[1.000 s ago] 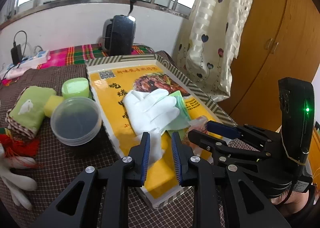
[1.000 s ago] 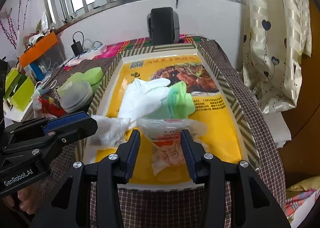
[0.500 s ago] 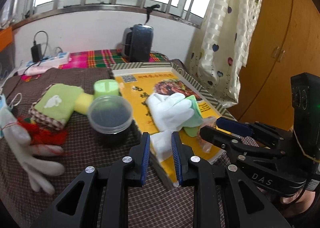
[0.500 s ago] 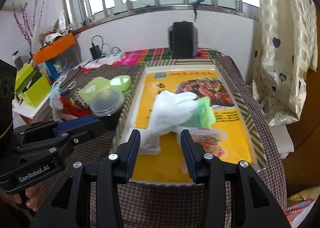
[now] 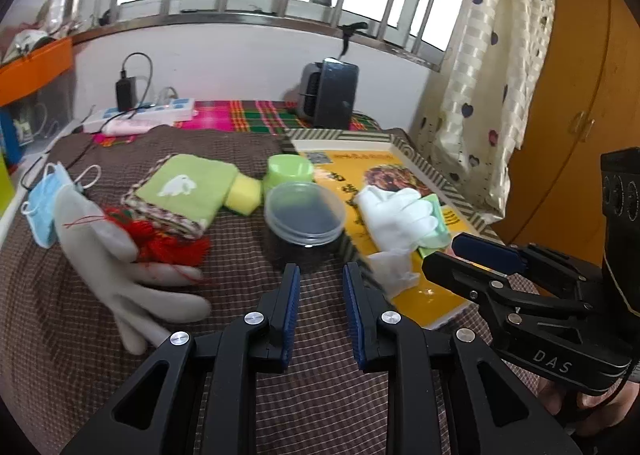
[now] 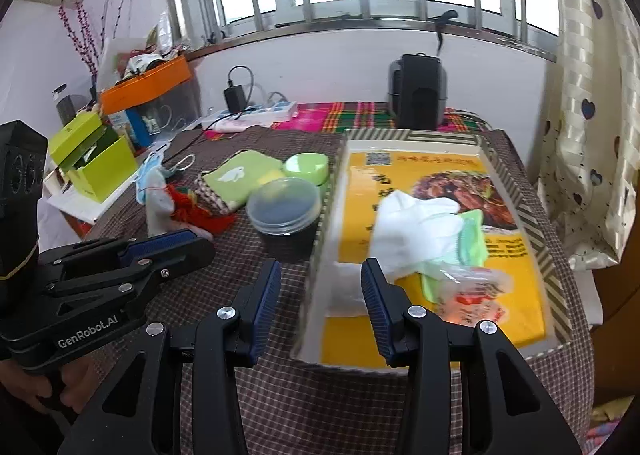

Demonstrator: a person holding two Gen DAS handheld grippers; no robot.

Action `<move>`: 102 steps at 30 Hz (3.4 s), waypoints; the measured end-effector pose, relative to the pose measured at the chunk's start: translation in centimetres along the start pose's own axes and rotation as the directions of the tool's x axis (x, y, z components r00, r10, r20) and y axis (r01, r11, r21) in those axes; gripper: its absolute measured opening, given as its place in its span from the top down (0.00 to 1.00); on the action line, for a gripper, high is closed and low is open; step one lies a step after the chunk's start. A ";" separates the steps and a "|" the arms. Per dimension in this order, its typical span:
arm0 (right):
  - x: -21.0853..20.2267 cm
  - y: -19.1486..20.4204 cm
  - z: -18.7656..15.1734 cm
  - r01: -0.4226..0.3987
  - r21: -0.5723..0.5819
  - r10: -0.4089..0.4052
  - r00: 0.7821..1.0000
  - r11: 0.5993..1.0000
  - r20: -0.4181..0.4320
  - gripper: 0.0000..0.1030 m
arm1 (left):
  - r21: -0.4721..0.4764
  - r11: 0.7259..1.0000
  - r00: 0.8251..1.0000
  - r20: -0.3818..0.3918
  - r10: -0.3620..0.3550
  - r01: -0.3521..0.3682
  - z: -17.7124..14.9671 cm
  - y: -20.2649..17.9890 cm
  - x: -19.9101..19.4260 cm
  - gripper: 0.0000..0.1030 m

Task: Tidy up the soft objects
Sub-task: 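Withdraw both open grippers from the box toward the gray work glove, then grasp the gray work glove with left gripper while right gripper reaches toward the red tassel, then lift the gray glove with left gripper while right gripper grasps the green-yellow sponge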

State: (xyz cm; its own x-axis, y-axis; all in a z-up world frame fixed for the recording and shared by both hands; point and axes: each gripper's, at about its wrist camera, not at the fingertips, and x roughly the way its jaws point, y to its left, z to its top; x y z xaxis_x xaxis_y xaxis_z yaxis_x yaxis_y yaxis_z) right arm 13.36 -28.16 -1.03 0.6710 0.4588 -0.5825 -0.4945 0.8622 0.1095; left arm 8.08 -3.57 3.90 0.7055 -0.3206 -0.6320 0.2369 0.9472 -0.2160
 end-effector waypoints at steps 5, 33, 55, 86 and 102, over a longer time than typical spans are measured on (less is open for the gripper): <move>0.4 1.6 0.2 -0.035 -0.030 0.035 0.999 0.999 -0.003 0.58 | -0.021 0.999 0.999 0.015 0.040 -0.040 -0.3 1.5 -0.7 0.78; 7.9 9.6 2.5 -0.201 -0.150 0.191 0.978 0.968 -0.081 0.58 | -0.265 0.926 0.963 -0.058 0.264 -0.270 -1.3 14.9 2.0 0.57; 16.4 15.2 4.5 -0.260 -0.216 0.219 0.956 0.941 -0.195 0.62 | -0.298 0.924 0.970 -0.032 0.242 -0.241 -2.6 18.1 -0.6 0.86; 12.8 14.5 4.4 -0.274 -0.193 0.252 0.959 0.942 -0.129 0.97 | -0.293 0.931 0.975 -0.012 0.222 -0.216 -4.3 17.4 -4.2 0.70; 10.2 13.2 5.0 -0.256 -0.174 0.247 0.966 0.951 -0.075 0.97 | -0.340 0.913 0.973 -0.034 0.229 -0.227 -5.3 17.8 -4.0 0.90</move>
State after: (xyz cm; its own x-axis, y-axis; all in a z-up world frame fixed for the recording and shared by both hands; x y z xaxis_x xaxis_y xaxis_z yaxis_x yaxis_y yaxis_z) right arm 16.42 -11.03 -1.52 0.4850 0.6400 -0.5960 -0.7383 0.6649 0.1132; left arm 5.91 14.58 -1.32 0.7177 -0.0950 -0.6899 -0.1708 0.9364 -0.3066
